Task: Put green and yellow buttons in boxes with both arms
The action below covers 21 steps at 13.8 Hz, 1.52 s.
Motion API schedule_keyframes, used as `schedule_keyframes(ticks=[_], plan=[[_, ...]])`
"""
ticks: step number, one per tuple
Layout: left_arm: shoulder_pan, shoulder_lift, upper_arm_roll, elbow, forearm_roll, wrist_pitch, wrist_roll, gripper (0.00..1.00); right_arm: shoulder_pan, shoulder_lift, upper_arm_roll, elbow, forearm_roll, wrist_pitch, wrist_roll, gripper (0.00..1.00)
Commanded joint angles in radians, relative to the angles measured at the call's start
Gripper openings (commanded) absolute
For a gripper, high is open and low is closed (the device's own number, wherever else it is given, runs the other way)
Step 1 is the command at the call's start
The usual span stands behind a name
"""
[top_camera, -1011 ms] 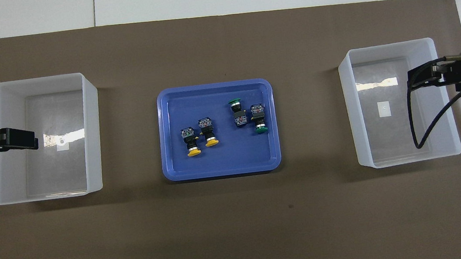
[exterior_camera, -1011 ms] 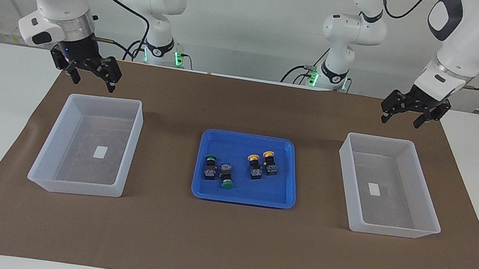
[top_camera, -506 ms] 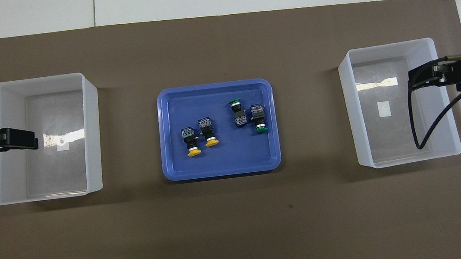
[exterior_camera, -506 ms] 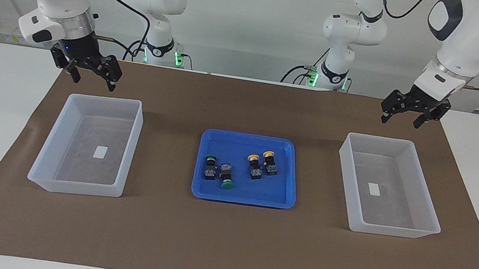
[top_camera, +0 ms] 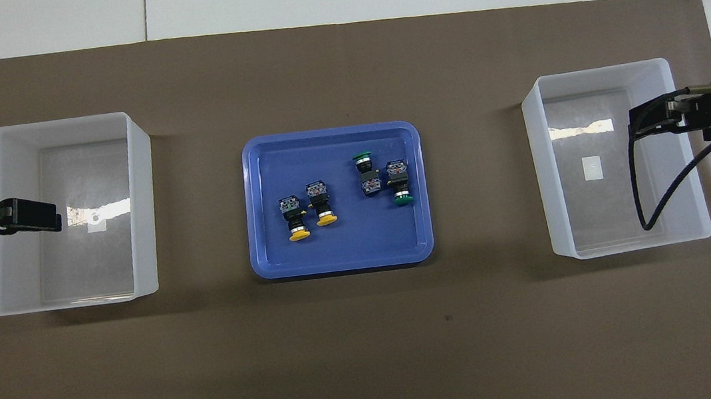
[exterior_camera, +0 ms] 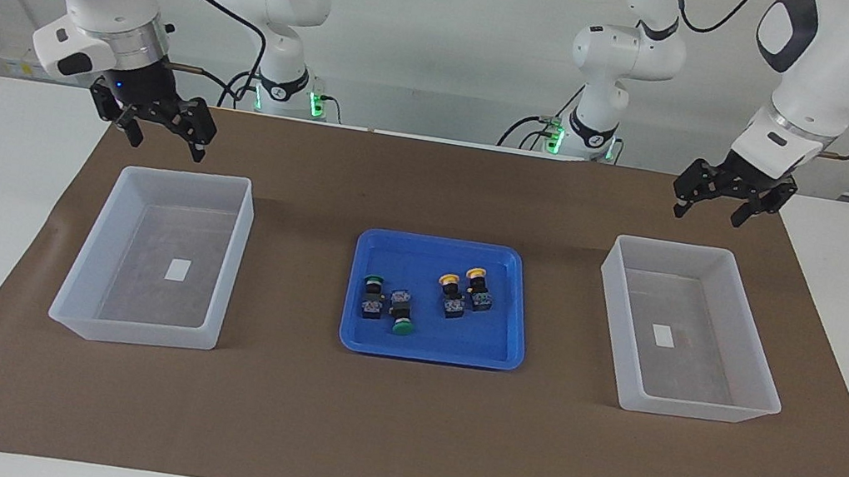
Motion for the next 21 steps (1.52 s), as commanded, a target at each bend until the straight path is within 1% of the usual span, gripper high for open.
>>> schedule_keyframes(ticks=[1, 3, 6, 9, 11, 13, 15, 17, 19, 20, 21], plan=[[0.007, -0.02, 0.0, -0.022, 0.011, 0.013, 0.011, 1.0, -0.007, -0.017, 0.006, -0.009, 0.005, -0.011, -0.008, 1.0], [0.008, -0.021, 0.002, -0.026, 0.011, 0.022, 0.011, 1.0, -0.007, -0.017, 0.006, -0.009, 0.005, -0.011, -0.008, 1.0], [-0.002, -0.021, 0.0, -0.041, 0.011, 0.086, 0.003, 1.0, -0.007, -0.017, 0.006, -0.011, 0.005, -0.011, -0.01, 1.0], [-0.011, -0.018, -0.003, -0.049, 0.011, 0.099, -0.006, 1.0, -0.008, -0.017, 0.006, -0.011, 0.005, -0.012, -0.008, 1.0], [-0.055, -0.011, -0.004, -0.049, 0.011, 0.1, -0.018, 1.0, -0.008, -0.017, 0.006, -0.011, 0.005, -0.011, -0.008, 1.0], [-0.107, -0.002, -0.004, -0.049, 0.011, 0.105, -0.087, 1.0, -0.007, -0.018, 0.006, -0.011, 0.005, -0.012, -0.008, 1.0], [-0.172, 0.031, -0.006, -0.049, 0.01, 0.14, -0.176, 1.0, -0.007, -0.017, 0.006, -0.011, 0.005, -0.009, -0.01, 1.0], [-0.248, 0.083, -0.004, -0.049, 0.01, 0.193, -0.302, 1.0, -0.007, -0.017, 0.006, -0.011, 0.005, -0.003, -0.008, 1.0], [-0.307, 0.139, -0.004, -0.049, 0.008, 0.258, -0.377, 1.0, -0.005, -0.018, 0.006, -0.015, 0.005, 0.003, -0.004, 1.0], [-0.328, 0.165, -0.004, -0.049, 0.008, 0.287, -0.414, 1.0, -0.002, -0.018, 0.008, -0.017, 0.005, 0.012, -0.001, 1.0], [-0.353, 0.189, -0.004, -0.061, 0.008, 0.328, -0.445, 1.0, 0.007, -0.02, 0.008, -0.029, 0.006, 0.045, -0.002, 1.0]])
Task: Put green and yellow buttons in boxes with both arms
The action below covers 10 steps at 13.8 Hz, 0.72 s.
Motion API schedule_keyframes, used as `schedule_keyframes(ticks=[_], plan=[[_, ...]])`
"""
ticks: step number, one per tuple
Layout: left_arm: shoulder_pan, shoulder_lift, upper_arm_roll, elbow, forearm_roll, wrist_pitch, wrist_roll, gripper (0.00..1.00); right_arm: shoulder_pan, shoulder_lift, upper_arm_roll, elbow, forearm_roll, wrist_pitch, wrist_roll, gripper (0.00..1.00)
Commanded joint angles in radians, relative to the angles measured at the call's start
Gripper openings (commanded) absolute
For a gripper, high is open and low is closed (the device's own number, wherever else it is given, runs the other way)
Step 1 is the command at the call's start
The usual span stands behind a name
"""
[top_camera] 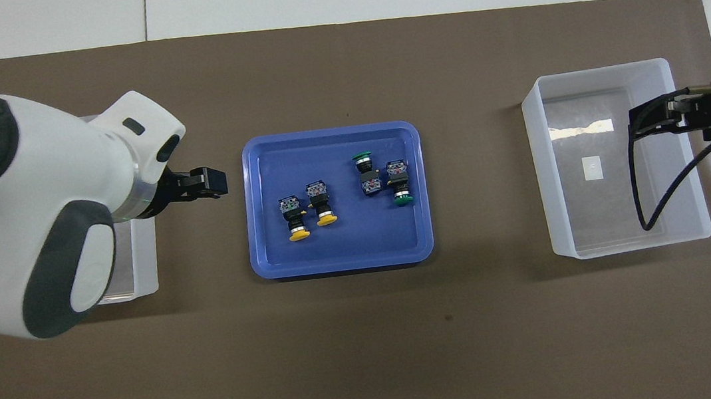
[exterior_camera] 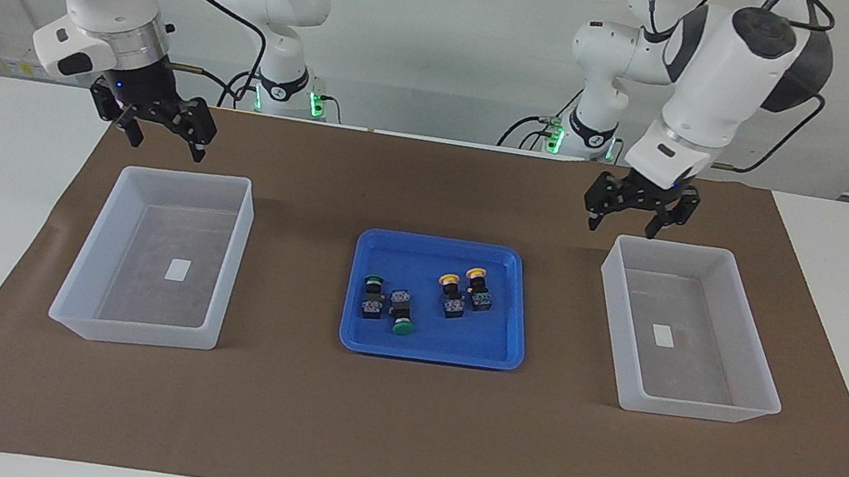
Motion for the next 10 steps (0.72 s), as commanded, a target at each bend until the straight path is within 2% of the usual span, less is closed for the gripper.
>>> schedule_keyframes(ticks=[1, 4, 7, 10], plan=[[-0.049, 0.033, 0.014, -0.065, 0.008, 0.138, -0.075, 1.0, 0.014, -0.021, 0.007, -0.047, 0.006, 0.076, -0.002, 1.0], [-0.069, 0.034, 0.014, -0.147, 0.001, 0.268, -0.095, 1.0, 0.053, -0.01, 0.007, -0.071, 0.006, 0.115, 0.03, 1.0], [-0.094, 0.108, 0.014, -0.161, 0.001, 0.339, -0.149, 1.0, 0.129, -0.006, 0.007, -0.13, 0.006, 0.225, 0.065, 1.0], [-0.105, 0.122, 0.013, -0.237, 0.001, 0.434, -0.202, 1.0, 0.206, 0.026, 0.007, -0.145, 0.006, 0.285, 0.103, 1.0]])
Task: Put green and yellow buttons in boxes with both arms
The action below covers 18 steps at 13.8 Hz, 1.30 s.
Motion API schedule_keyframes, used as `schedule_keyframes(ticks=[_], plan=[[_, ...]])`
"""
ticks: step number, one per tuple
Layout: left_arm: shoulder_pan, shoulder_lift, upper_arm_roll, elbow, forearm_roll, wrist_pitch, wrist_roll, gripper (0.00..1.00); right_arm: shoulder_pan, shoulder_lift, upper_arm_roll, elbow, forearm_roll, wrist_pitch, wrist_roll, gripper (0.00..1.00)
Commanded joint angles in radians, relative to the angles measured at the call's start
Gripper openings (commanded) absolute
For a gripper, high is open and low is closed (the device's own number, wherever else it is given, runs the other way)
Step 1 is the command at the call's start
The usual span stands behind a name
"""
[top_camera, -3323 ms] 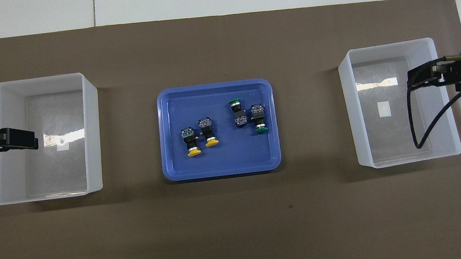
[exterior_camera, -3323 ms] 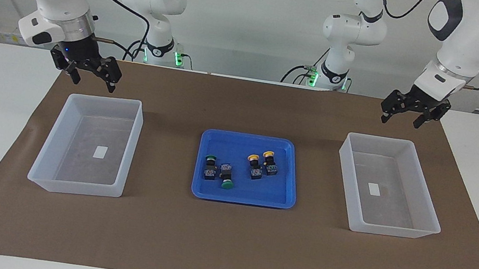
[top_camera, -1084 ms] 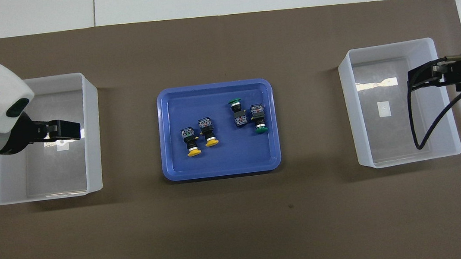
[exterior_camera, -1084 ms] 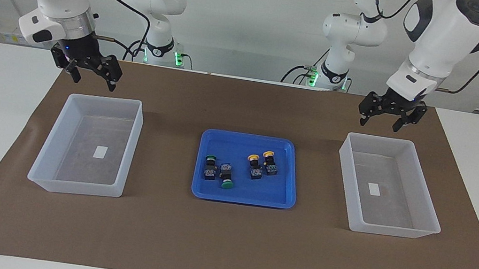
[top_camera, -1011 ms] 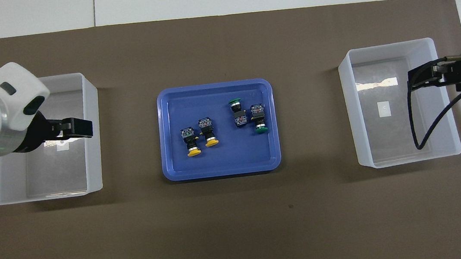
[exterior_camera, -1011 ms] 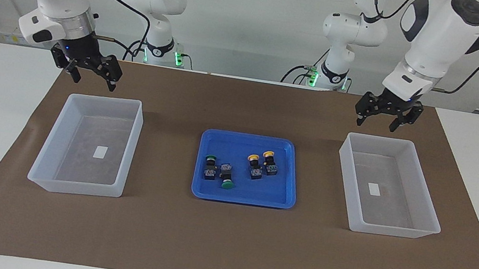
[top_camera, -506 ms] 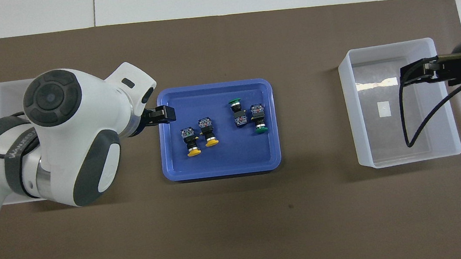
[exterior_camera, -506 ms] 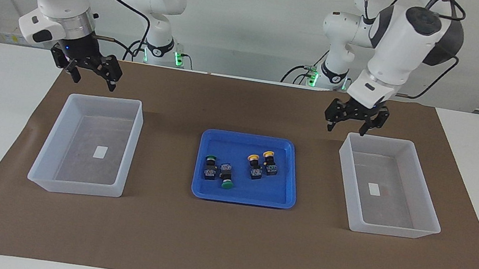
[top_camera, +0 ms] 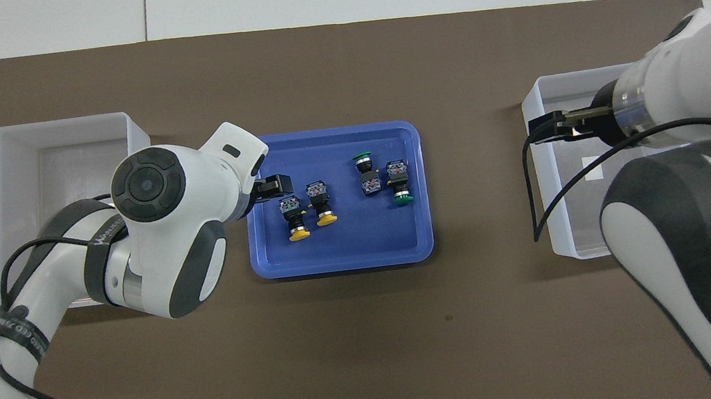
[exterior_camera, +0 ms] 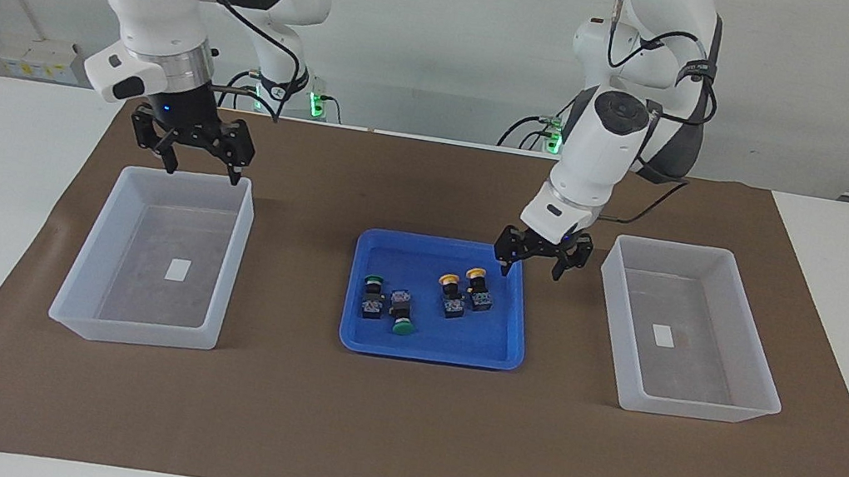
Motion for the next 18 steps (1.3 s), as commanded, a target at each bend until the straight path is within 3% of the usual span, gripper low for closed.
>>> schedule_keyframes(ticks=[1, 4, 6, 12, 15, 16, 18], plan=[[-0.043, -0.003, 0.013, -0.064, 0.001, 0.073, -0.079, 1.0, 0.049, 0.016, 0.001, -0.026, 0.004, 0.069, 0.04, 1.0], [-0.083, 0.041, 0.015, -0.093, 0.001, 0.164, -0.157, 1.0, 0.066, 0.076, 0.002, -0.026, 0.003, 0.152, 0.06, 1.0], [-0.095, 0.063, 0.013, -0.107, 0.001, 0.211, -0.18, 1.0, 0.106, 0.16, 0.002, -0.026, 0.003, 0.251, 0.095, 1.0], [-0.102, 0.06, 0.013, -0.146, 0.001, 0.216, -0.173, 1.0, 0.205, 0.283, 0.001, -0.026, 0.001, 0.402, 0.224, 1.0], [-0.1, 0.06, 0.013, -0.153, 0.001, 0.221, -0.166, 0.85, 0.224, 0.322, 0.001, -0.044, -0.011, 0.462, 0.261, 1.0], [-0.1, 0.06, 0.013, -0.155, 0.001, 0.228, -0.163, 0.76, 0.224, 0.322, 0.002, -0.067, -0.011, 0.491, 0.261, 0.94], [-0.1, 0.061, 0.013, -0.156, 0.001, 0.235, -0.166, 0.59, 0.25, 0.34, 0.001, -0.092, -0.011, 0.536, 0.272, 0.93]])
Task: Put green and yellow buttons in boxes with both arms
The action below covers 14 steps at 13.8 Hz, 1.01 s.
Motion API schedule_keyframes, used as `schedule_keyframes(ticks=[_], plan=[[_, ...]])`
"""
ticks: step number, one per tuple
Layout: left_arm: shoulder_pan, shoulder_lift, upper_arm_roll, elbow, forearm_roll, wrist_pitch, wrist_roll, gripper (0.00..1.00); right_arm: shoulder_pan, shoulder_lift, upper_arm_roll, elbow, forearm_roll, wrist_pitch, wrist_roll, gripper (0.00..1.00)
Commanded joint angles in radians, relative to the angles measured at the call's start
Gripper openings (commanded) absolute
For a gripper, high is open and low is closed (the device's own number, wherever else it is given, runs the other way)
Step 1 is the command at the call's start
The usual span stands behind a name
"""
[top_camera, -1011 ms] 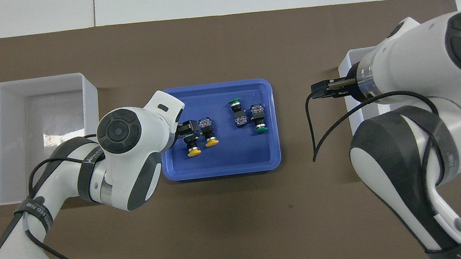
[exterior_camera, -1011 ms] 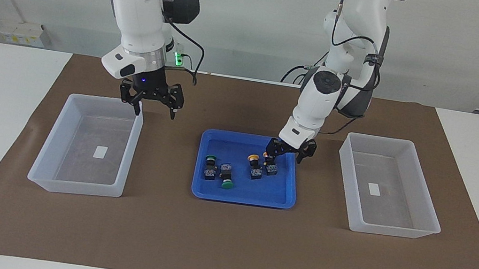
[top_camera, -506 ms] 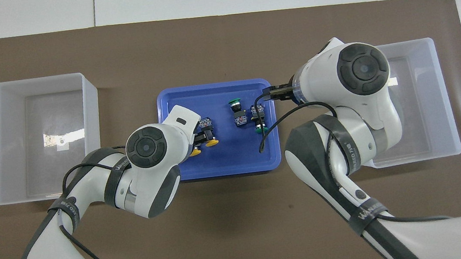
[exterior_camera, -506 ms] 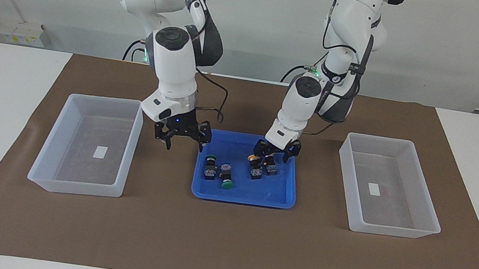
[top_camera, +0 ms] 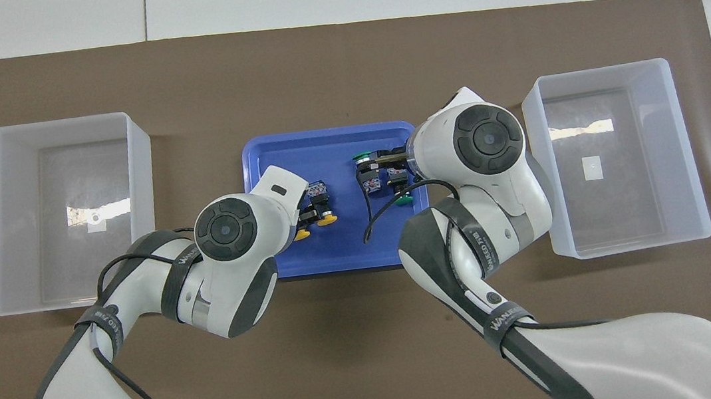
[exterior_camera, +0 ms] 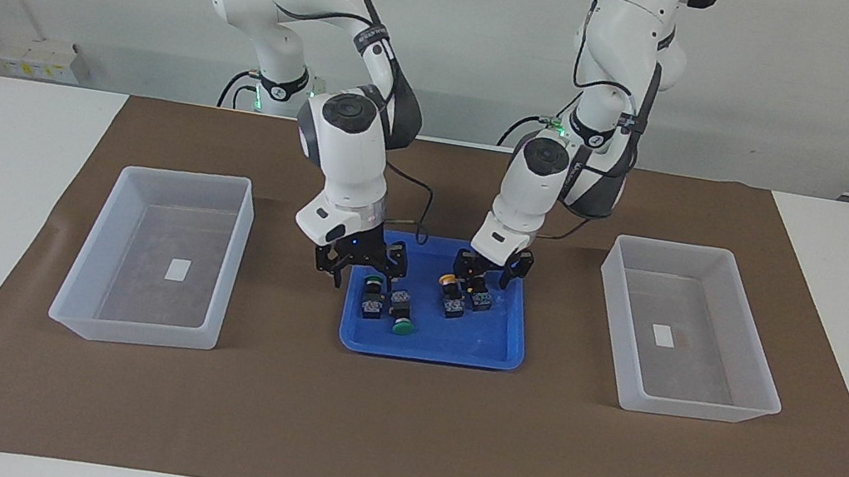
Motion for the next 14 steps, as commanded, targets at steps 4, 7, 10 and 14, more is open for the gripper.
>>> schedule_keyframes(ticks=[4, 7, 10, 14], plan=[[-0.012, -0.013, 0.014, -0.031, 0.001, 0.04, -0.007, 0.25, 0.043, 0.035, -0.002, -0.043, -0.016, 0.065, 0.057, 0.83], [-0.004, -0.01, 0.014, -0.02, 0.001, 0.043, 0.007, 0.0, 0.043, 0.035, -0.002, -0.063, -0.045, 0.068, 0.057, 0.8], [0.013, 0.003, 0.014, 0.029, 0.001, 0.027, 0.013, 0.0, 0.042, 0.032, -0.002, -0.076, -0.073, 0.068, 0.057, 0.8], [0.057, -0.016, 0.012, 0.137, 0.002, -0.123, 0.013, 0.0, 0.042, 0.032, -0.002, -0.095, -0.073, 0.097, 0.057, 0.73]])
